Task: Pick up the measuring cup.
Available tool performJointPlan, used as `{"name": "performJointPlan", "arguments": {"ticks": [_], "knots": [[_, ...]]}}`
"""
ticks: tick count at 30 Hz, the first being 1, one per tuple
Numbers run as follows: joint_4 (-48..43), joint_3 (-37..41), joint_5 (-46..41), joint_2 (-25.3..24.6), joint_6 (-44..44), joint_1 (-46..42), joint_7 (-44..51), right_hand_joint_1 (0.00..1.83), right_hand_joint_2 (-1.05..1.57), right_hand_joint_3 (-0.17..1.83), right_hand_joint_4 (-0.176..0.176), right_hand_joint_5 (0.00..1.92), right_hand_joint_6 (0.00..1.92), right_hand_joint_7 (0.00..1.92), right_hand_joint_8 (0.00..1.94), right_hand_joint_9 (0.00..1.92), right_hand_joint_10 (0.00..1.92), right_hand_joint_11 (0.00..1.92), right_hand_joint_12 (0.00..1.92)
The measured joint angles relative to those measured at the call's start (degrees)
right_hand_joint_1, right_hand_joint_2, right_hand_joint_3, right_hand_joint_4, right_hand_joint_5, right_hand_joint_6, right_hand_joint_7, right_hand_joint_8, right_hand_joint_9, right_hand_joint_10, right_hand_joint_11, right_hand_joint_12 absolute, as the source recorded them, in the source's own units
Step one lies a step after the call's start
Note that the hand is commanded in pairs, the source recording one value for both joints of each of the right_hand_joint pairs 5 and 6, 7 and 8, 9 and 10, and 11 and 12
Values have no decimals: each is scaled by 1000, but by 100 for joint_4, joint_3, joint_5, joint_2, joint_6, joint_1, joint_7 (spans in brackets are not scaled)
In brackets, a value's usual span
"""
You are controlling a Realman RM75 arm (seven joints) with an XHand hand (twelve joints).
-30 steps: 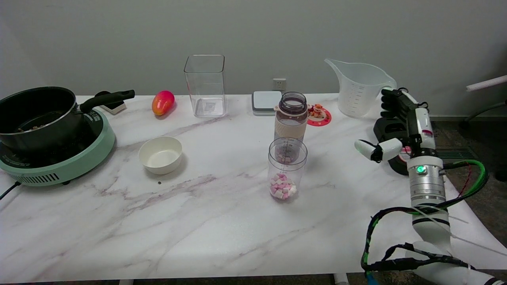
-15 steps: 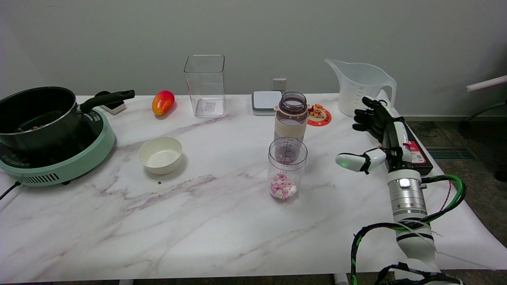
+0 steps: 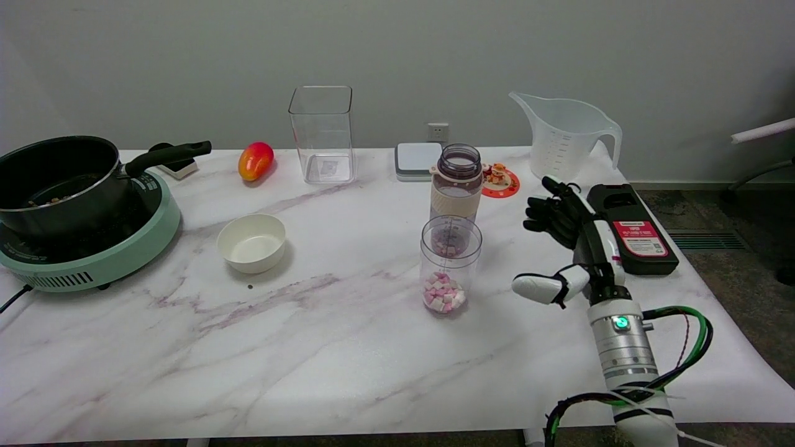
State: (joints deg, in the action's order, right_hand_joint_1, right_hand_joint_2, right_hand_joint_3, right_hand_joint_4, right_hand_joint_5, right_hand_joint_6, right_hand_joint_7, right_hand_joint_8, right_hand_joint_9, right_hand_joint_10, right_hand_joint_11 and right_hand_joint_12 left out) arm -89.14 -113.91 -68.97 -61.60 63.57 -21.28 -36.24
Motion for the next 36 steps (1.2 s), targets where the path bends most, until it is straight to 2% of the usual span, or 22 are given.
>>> {"name": "performJointPlan", "arguments": {"ticks": [12,30,36], "knots": [[172,-262,308,-93,55,-113,-405,1038,-449,584,0,329,329,576,576,563,563,642,642],[887,-413,526,-164,5,446,-1119,1078,-436,685,0,337,337,594,594,581,581,631,631],[1109,-432,590,-193,-78,653,-1377,1083,-456,777,0,357,357,608,608,584,584,624,624]]}}
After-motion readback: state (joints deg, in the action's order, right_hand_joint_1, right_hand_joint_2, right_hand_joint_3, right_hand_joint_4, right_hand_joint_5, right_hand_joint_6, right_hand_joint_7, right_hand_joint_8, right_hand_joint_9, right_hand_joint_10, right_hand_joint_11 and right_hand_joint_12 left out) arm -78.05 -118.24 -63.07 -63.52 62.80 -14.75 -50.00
